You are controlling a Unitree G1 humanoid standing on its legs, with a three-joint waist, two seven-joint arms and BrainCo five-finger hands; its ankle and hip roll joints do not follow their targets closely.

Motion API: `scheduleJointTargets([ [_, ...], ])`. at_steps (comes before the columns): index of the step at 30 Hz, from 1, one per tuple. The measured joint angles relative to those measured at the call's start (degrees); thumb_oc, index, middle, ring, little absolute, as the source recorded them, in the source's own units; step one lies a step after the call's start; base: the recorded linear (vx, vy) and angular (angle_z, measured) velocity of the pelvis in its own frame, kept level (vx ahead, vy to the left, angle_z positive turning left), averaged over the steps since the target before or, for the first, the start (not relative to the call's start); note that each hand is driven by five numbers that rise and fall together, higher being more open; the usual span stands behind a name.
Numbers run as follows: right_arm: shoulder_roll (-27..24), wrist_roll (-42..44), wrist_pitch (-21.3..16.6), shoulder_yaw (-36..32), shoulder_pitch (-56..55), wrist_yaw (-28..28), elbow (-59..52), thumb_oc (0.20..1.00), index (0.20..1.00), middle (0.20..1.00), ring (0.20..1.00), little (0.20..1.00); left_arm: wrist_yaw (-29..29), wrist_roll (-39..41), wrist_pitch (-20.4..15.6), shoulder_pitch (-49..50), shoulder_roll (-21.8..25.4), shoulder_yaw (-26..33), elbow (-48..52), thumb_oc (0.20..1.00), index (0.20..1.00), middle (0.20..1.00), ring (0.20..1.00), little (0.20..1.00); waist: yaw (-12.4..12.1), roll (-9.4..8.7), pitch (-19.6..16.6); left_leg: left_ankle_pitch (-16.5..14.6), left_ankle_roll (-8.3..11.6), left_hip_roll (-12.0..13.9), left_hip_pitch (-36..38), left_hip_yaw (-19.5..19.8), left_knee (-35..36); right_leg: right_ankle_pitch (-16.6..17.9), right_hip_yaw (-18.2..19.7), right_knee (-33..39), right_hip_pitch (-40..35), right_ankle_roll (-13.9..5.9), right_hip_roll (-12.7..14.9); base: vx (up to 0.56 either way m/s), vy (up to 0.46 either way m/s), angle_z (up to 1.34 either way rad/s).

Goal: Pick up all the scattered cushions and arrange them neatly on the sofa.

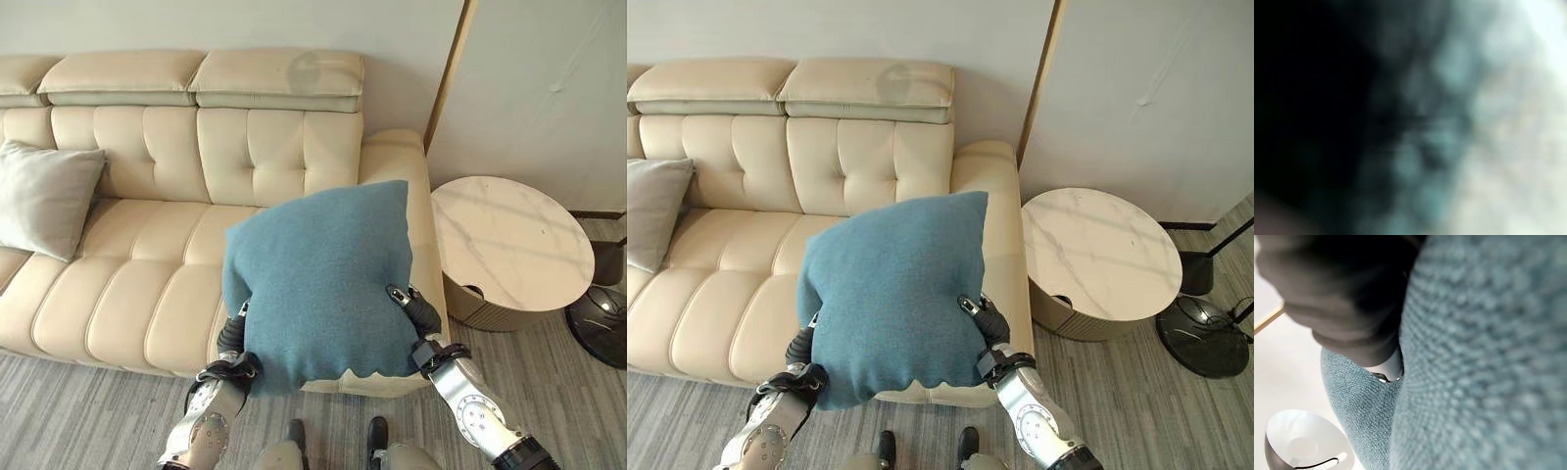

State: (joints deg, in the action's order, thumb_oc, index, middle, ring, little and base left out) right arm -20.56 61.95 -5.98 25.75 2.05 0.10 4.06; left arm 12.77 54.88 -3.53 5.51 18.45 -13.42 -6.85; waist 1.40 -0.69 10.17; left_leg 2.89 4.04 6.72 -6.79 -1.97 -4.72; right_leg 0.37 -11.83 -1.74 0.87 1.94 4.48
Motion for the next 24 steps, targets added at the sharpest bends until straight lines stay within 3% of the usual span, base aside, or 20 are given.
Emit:
scheduleJointTargets([
  [2,-0.1,0.0,-0.2,-0.3,0.0,0.0,0.0,0.2,0.2,0.2,0.2,0.2,0.0,0.0,-0.1,-0.1,-0.3,-0.1,0.0,0.2,0.2,0.2,0.2,0.2,0.0,-0.33,0.2,0.4,0.14,3.5,-1.2,0.4,3.4,-0.7,0.8,-0.4,-0.3,-1.4,0.1,0.16,0.177,-0.01],
  [4,0.0,0.0,-0.2,-1.5,0.0,0.0,0.0,0.2,0.2,0.2,0.2,0.2,0.3,-0.3,-0.1,-1.4,-0.6,-0.2,-0.5,0.2,0.2,0.2,0.2,0.2,-0.4,-1.14,0.7,0.9,0.54,4.7,-2.7,1.1,6.2,-1.1,1.9,0.3,-0.8,-2.58,1.2,0.15,0.154,-0.15],
  [5,-0.1,-0.1,-0.2,-1.6,0.0,-0.1,0.0,0.2,0.2,0.2,0.2,0.2,0.5,-0.3,-0.1,-1.2,-0.7,-0.3,-0.5,0.2,0.2,0.2,0.2,0.2,-0.9,-0.9,0.6,0.8,0.22,5.3,-2.9,1.6,6.4,-0.9,2.4,0.2,-1.2,-4.33,1.5,0.22,0.226,-0.58],
  [6,-0.1,-0.1,-0.2,-1.6,0.0,-0.1,0.3,0.2,0.2,0.2,0.2,0.2,0.8,-0.3,-0.1,-0.7,-1.3,-0.5,-0.6,0.2,0.2,0.2,0.2,0.2,-1.1,1.03,0.5,4.1,0.0,5.9,-1.3,1.5,6.5,-1.2,3.2,1.0,-2.9,-6.88,1.5,0.28,0.306,-0.52],
  [7,0.9,-0.1,0.1,-1.3,-0.4,-0.2,0.3,0.2,0.2,0.2,0.2,0.2,0.8,-0.3,0.0,-0.6,-0.4,-0.4,-0.6,0.2,0.2,0.2,0.2,0.2,-1.1,-0.47,0.3,5.5,1.41,3.8,-0.6,0.8,6.2,-1.3,4.1,2.3,-4.4,-7.85,3.8,0.21,0.238,-0.36],
  [10,2.9,-0.1,0.2,-1.0,-0.7,-0.2,0.0,0.2,0.2,0.2,0.2,0.2,0.8,-0.5,-0.1,-1.3,2.5,-0.1,-0.1,0.2,0.2,0.2,0.2,0.2,-0.2,-3.67,-0.9,6.5,0.21,-1.7,1.0,-0.3,8.3,0.6,4.4,4.0,-5.5,-9.23,7.6,0.15,0.243,0.06],
  [12,4.5,-0.3,0.3,-1.0,-0.6,-0.2,0.0,0.2,0.2,0.2,0.2,0.2,0.9,-1.7,-0.8,-1.1,3.0,0.0,-0.1,0.2,0.2,0.2,0.2,0.2,-1.2,-3.14,-0.7,5.8,-1.32,-3.3,2.7,-1.7,8.8,1.3,4.2,2.5,-4.7,-11.09,9.6,0.09,0.228,-0.13],
  [14,5.8,-0.3,0.3,-0.7,-0.7,-0.2,0.0,0.2,0.2,0.2,0.2,0.2,0.9,-2.0,-1.1,-1.1,5.0,0.1,0.0,0.2,0.2,0.2,0.2,0.2,-1.8,-4.08,-0.9,4.9,-2.43,-4.9,3.1,-2.1,9.2,1.9,5.7,3.3,-3.0,-11.48,9.1,0.08,0.324,-0.1],
  [17,5.9,-0.3,0.8,-0.6,-0.5,-0.2,0.0,0.2,0.2,0.2,0.2,0.2,0.9,-2.0,-0.9,-1.0,5.2,0.1,0.0,0.2,0.2,0.2,0.2,0.2,-2.6,-4.15,-0.8,4.6,-2.68,-5.4,2.8,-3.6,9.2,2.3,7.1,3.7,-2.4,-12.21,9.7,0.03,0.21,-0.21],
  [19,5.5,-0.3,1.2,-0.8,-0.7,-0.2,0.0,0.2,0.2,0.2,0.2,0.2,0.9,-2.2,-0.4,-1.1,5.1,-0.1,0.0,0.2,0.2,0.2,0.2,0.2,-1.7,-4.49,-0.8,4.5,-2.58,-5.7,2.9,-3.8,9.2,2.4,7.2,3.9,-2.4,-12.34,9.6,-0.01,0.243,-0.22],
  [22,5.6,-0.3,1.3,-0.9,-0.7,-0.2,0.0,0.2,0.2,0.2,0.2,0.2,0.9,-2.6,-0.2,-1.4,5.3,0.1,0.0,0.2,0.2,0.2,0.2,0.2,-1.3,-4.72,-0.5,3.5,-2.8,-4.8,2.4,-6.8,9.0,3.2,8.5,-2.6,3.7,-11.4,8.9,-0.08,0.165,-0.55],
  [23,5.6,-0.3,1.2,-0.9,-0.7,-0.2,0.1,0.2,0.2,0.2,0.2,0.2,0.9,-2.8,-0.2,-1.5,5.3,0.2,0.0,0.2,0.2,0.2,0.2,0.2,-1.2,-4.8,-0.3,3.2,-3.23,-4.7,2.2,-7.9,9.1,3.7,8.1,-4.0,5.3,-11.15,8.8,0.03,0.141,-0.84],
  [24,5.3,-0.5,0.9,-0.1,0.2,-0.2,0.3,0.2,0.2,0.2,0.2,0.2,0.9,-4.3,-0.5,-1.1,4.8,1.3,-0.1,0.2,0.2,0.2,0.2,0.2,-1.4,-4.36,0.7,3.2,-3.37,-3.7,2.0,-9.0,9.7,3.1,2.8,-8.3,10.0,-11.87,8.6,0.08,0.048,-0.61],
])
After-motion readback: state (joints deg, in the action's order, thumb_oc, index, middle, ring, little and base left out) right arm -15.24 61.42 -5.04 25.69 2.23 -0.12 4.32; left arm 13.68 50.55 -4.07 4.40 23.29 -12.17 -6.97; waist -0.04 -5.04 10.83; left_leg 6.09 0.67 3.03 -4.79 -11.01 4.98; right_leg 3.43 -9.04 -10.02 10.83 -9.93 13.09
